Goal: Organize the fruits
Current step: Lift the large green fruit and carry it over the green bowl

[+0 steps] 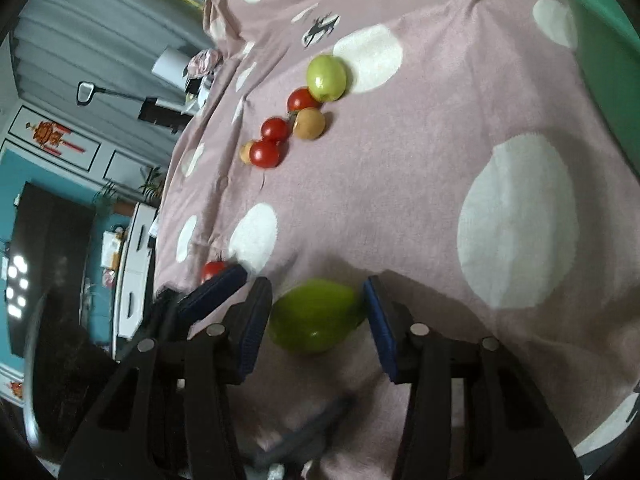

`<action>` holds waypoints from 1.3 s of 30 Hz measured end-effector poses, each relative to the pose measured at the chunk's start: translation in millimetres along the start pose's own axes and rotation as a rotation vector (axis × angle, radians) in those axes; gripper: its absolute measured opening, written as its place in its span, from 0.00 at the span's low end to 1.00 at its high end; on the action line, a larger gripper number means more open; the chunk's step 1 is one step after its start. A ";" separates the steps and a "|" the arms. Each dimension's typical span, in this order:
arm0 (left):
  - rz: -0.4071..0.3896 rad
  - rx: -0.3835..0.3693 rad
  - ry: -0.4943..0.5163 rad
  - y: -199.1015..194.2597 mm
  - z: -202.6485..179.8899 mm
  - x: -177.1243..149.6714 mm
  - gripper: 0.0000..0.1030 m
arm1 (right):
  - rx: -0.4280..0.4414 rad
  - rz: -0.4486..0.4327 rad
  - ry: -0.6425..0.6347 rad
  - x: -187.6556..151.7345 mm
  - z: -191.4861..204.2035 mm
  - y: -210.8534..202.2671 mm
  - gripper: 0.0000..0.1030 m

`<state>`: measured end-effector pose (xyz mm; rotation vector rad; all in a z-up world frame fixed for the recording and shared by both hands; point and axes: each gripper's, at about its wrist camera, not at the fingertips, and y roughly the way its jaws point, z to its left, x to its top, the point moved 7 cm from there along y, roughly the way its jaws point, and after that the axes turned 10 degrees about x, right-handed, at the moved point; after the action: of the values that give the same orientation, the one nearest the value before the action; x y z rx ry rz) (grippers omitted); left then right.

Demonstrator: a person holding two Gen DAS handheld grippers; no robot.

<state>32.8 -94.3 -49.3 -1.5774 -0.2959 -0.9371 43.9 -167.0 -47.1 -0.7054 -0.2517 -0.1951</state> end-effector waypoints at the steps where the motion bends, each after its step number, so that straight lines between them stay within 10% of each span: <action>1: 0.031 -0.029 -0.045 6.2 5.4 -1.9 0.95 | -0.002 0.002 -0.009 -0.2 1.5 0.6 0.45; 11: 0.024 -0.092 -0.050 7.8 4.7 -3.2 0.38 | 0.002 0.025 -0.053 -2.7 4.8 4.6 0.44; 23: -0.023 -0.083 0.009 -22.2 -12.8 2.5 0.38 | 0.027 -0.016 -0.088 -3.9 16.3 -13.1 0.42; 39: -0.125 -0.212 0.105 -21.9 -127.2 114.9 0.38 | -0.039 -0.385 -0.036 41.8 -23.8 -159.8 0.42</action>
<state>41.6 -241.0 41.5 -1.7100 -0.2296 -1.1758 45.9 -305.7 45.7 -0.6951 -0.4183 -0.5552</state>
